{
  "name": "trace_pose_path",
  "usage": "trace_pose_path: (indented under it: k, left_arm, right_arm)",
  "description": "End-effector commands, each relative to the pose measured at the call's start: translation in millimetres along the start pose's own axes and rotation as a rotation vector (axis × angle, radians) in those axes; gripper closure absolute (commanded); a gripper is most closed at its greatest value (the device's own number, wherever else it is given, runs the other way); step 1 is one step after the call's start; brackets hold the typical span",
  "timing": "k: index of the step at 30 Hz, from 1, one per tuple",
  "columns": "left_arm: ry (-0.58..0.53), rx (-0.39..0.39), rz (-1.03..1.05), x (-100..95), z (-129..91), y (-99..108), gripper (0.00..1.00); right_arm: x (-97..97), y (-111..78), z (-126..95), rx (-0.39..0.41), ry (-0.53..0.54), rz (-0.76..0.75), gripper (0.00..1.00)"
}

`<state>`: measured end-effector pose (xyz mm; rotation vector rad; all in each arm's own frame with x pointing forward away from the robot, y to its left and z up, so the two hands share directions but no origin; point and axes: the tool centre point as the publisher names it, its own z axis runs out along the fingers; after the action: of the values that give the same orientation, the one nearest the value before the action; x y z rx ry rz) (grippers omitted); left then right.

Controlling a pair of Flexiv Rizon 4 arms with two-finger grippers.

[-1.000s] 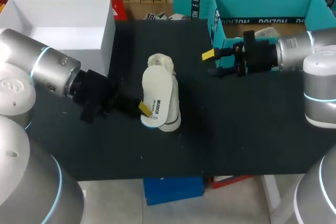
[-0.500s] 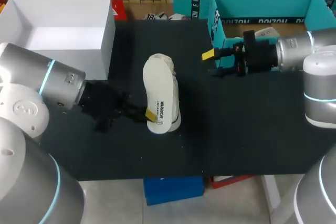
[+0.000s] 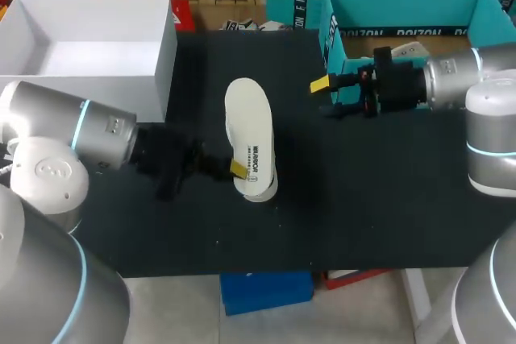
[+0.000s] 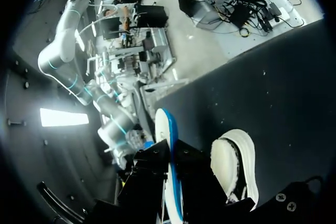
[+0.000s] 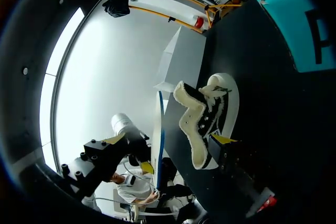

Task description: Take the shoe out of the shoebox, open the shoe tongue, remove and reinsert the insole, then place the shoe into the shoebox

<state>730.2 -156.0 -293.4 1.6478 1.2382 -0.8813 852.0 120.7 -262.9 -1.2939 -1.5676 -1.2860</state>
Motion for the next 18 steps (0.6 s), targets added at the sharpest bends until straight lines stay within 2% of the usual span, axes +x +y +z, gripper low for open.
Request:
trace_pose_path:
  k: [1,9,18]
  left_arm:
    - [-0.028,0.01,0.008,6.8,9.7,15.1,1.0]
    - [-0.049,0.012,0.029,-1.5,16.0,28.1,1.0]
    - [-0.053,0.009,0.01,-6.1,18.0,25.1,1.0]
  right_arm:
    - [-0.3,0.0,1.5,-0.001,-0.001,0.001,0.0]
    - [-0.3,0.0,1.5,-0.001,-0.001,0.001,0.0]
    - [-0.3,0.0,1.5,-0.001,-0.001,0.001,0.0]
